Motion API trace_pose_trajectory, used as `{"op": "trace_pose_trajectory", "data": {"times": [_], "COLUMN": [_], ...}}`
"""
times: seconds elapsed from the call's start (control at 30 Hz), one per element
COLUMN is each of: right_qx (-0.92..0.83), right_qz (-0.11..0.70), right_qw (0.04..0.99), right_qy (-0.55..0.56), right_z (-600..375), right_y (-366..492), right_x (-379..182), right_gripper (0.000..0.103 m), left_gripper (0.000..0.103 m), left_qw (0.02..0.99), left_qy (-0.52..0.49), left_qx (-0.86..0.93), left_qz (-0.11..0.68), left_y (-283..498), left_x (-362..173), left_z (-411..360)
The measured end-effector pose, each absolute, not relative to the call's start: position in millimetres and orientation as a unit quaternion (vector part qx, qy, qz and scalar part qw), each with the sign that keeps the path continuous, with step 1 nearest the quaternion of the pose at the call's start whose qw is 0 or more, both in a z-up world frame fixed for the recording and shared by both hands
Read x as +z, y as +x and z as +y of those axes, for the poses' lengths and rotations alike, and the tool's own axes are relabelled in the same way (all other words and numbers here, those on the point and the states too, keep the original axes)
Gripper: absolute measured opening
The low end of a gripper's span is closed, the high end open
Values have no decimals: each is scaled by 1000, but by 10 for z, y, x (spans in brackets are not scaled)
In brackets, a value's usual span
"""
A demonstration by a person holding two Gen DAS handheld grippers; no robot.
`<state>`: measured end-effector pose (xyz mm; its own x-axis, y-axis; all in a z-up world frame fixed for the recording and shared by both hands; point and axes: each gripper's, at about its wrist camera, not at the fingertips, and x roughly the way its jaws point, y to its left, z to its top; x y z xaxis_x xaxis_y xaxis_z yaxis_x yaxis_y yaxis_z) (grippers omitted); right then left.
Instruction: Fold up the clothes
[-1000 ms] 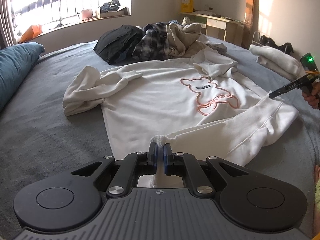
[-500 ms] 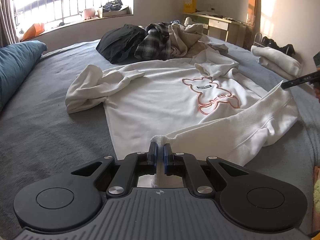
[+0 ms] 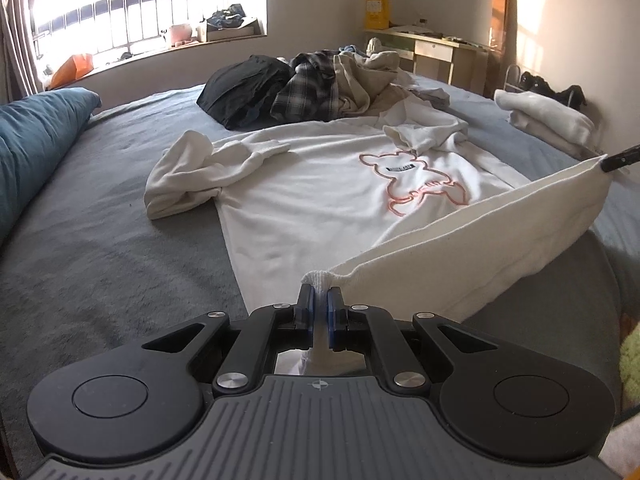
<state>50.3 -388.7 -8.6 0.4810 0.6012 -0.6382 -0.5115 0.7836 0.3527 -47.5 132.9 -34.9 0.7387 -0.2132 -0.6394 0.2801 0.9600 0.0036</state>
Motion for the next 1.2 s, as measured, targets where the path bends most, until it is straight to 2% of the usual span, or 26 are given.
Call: {"op": "trace_pose_trajectory", "data": {"times": [0.2, 0.43, 0.57, 0.7, 0.73, 0.8, 0.83, 0.87, 1.0, 1.2], "right_qx": [325, 299, 264, 221, 212, 196, 191, 189, 186, 161], "right_qz": [429, 519, 562, 566, 562, 551, 547, 543, 518, 497], "right_qw": [842, 801, 784, 793, 796, 803, 803, 804, 820, 845], "right_qy": [38, -7, -2, 47, 70, 116, 136, 154, 156, 114], "right_z": [-3908, -3917, -4029, -4247, -4291, -4369, -4391, -4396, -4318, -4130], "right_y": [158, -173, -283, -286, -257, -198, -173, -149, -34, 308], "right_x": [-175, -658, -892, -886, -868, -834, -826, -820, -771, -695], "right_gripper": [4, 6, 6, 9, 11, 26, 42, 49, 49, 47], "left_gripper": [4, 5, 9, 12, 15, 19, 20, 22, 22, 22], "left_qw": [928, 904, 879, 873, 873, 871, 868, 864, 868, 866], "left_qy": [63, 72, 44, -7, -33, -89, -119, -149, -158, -82], "left_qx": [-137, -152, -165, -154, -144, -129, -123, -118, -118, -241], "left_qz": [342, 392, 444, 464, 465, 466, 466, 466, 456, 431], "left_y": [-683, -867, -906, -936, -897, -821, -784, -747, -610, -347], "left_x": [-370, -606, -717, -681, -667, -652, -653, -653, -645, -570], "left_z": [1318, 1337, 1427, 1615, 1681, 1801, 1856, 1910, 1804, 1122]}}
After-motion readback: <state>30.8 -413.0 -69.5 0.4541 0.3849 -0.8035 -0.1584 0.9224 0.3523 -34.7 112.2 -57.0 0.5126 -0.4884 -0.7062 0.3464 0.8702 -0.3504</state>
